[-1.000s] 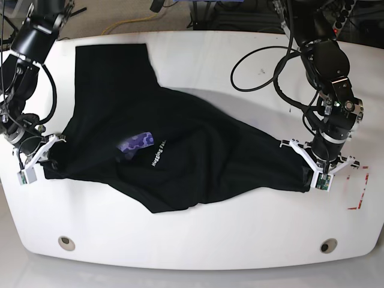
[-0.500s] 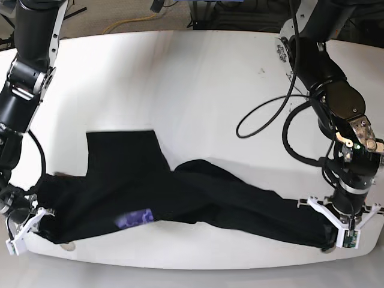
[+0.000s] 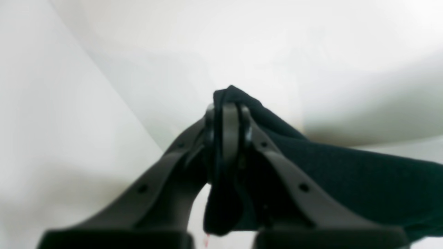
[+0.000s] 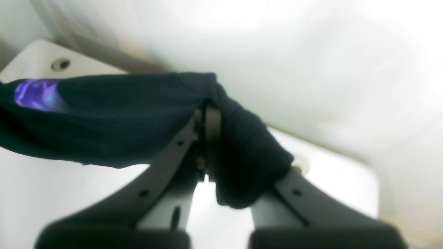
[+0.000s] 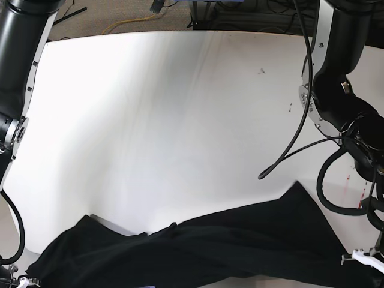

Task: Fold the T-shirt properly
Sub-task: 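Lift the shirt by the hem and shake it out, laying it flat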

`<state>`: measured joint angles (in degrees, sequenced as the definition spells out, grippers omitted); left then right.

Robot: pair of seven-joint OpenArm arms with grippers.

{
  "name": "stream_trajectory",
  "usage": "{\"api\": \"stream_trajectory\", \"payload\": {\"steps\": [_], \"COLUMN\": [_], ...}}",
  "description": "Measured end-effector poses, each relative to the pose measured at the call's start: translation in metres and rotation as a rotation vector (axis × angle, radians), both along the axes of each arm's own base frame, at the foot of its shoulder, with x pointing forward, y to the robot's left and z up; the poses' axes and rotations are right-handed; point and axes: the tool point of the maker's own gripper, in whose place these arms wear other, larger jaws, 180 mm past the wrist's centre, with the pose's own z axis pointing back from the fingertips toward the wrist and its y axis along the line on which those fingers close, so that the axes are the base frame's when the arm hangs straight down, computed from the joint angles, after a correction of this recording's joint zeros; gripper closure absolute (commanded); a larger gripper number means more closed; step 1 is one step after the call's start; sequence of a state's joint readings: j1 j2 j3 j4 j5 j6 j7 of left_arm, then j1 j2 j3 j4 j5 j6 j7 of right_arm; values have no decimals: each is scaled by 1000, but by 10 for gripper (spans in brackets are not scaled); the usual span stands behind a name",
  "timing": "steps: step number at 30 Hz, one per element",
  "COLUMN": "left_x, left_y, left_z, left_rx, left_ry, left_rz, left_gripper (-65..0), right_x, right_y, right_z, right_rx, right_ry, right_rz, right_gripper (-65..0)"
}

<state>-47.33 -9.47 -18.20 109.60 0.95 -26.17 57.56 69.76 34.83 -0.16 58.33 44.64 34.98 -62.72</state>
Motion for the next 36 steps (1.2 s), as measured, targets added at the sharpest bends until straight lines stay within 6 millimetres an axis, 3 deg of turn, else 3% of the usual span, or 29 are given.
{"api": "stream_trajectory", "payload": {"steps": [2,5,11,14,16,18,27,30,36], "left_x": [1,-1,-2,-4,-7,-11,-38,-52,-85], "left_y": [6,14,18,22,21,19,14,21,35], "left_z": [9,13,3,-20,-36,-49,-164,-198,-251], "left_rx": [9,26,63,88,108,123,144,139,169], "left_ry": [-10,-11,28,117,153,170,436,520,676], "left_rz": [5,23,31,50,47,46,25,30,30], "left_gripper": [-1,-1,-1,-1,-1,-1,0,0,0], "right_x": [-1,-4,-14,-26,-37,-46,-107,-129,-164], "right_y": [0,-6,-23,-27,-31,-32,-31,-33,-53], "right_z": [9,4,-36,-74,-110,-129,-229,-255,-284], "right_rx": [2,-16,-48,-33,-13,11,186,237,337], "right_ry": [-16,12,112,187,263,301,515,577,608], "right_rz": [1,-10,-33,-12,0,12,66,63,-11], "right_gripper": [0,0,0,0,0,0,0,0,0]}}
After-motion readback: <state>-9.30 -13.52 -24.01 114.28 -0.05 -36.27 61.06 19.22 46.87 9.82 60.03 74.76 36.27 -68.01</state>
